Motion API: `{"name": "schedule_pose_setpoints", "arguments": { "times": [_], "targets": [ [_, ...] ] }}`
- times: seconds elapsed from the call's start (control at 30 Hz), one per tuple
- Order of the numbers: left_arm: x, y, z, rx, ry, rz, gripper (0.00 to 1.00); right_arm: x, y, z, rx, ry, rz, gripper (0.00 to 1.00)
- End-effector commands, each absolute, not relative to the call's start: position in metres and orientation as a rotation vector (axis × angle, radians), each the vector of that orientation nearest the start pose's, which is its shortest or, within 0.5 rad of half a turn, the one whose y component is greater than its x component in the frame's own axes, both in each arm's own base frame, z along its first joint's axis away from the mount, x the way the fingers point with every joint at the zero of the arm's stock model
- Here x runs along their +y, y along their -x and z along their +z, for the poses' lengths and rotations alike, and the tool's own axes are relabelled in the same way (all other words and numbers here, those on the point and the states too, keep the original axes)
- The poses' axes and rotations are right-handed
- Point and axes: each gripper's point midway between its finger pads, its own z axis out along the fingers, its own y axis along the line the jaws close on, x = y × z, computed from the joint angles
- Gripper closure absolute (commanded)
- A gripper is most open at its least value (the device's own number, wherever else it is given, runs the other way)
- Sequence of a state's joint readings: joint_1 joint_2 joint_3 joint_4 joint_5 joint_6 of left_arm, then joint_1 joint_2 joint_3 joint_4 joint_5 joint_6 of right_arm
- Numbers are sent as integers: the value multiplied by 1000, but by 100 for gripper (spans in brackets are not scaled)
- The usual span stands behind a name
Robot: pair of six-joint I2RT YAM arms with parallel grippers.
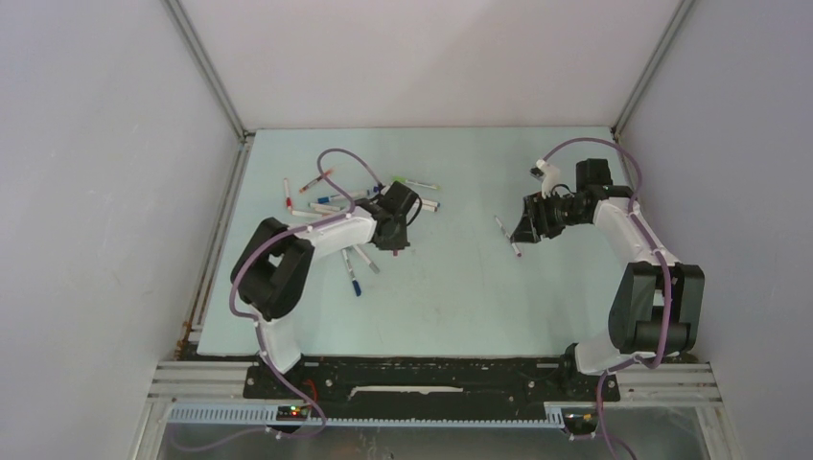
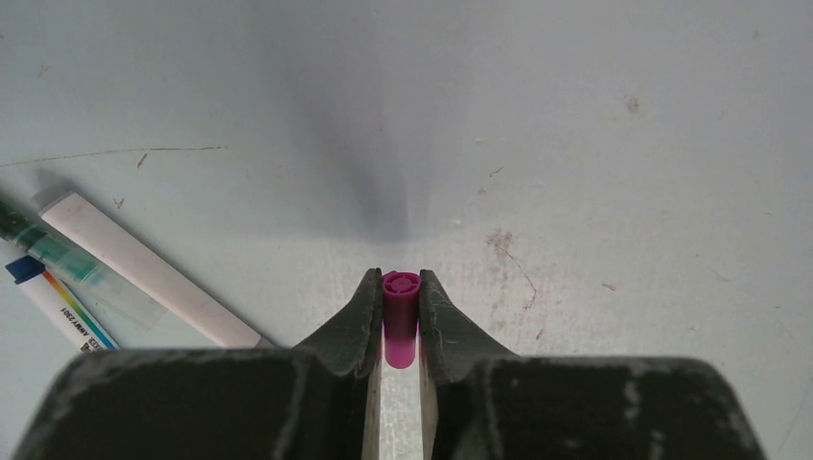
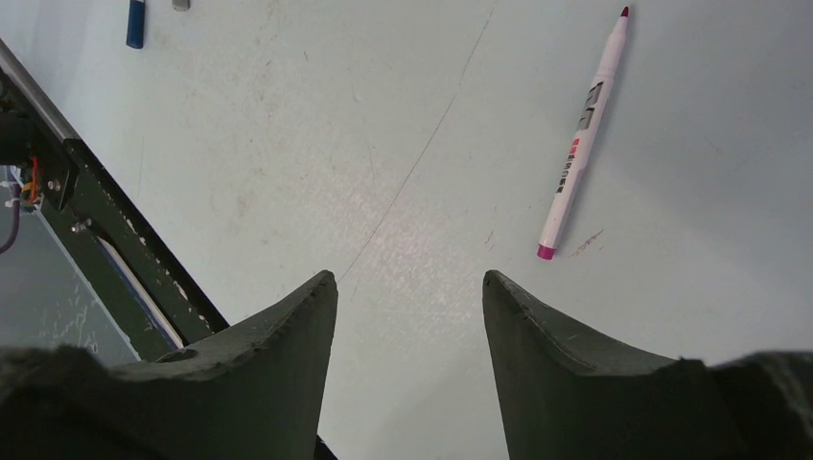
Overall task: Open the pen caps
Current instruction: Place the pen cap at the center of the board, then pick up the pen from the center of the board.
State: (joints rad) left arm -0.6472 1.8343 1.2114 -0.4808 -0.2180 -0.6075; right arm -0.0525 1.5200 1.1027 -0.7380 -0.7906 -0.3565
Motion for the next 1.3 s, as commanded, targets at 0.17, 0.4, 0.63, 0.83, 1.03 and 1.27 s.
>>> {"name": "schedule_pose_setpoints", "arguments": {
  "times": [0.17,0.4,0.63,0.83,1.03,1.27],
  "targets": [
    [-235,-348,40,2625,-10,-110,81,99,-315,147,2307,615,894,39],
    [-234,-349,37,2638,-13,-99,76,95,-315,148,2302,593,915,39],
    [-231,-350,45,2627,-15,-91,71,93,-315,149,2297,588,922,39],
    [-227,-350,72,2568,4,-121,71,93,-314,149,2297,587,923,39],
    [-225,-338,114,2427,10,-279,62,92,-314,150,2291,587,927,39],
    [-201,-305,138,2268,46,-394,48,94,-310,158,2261,605,946,39]
  ]
}}
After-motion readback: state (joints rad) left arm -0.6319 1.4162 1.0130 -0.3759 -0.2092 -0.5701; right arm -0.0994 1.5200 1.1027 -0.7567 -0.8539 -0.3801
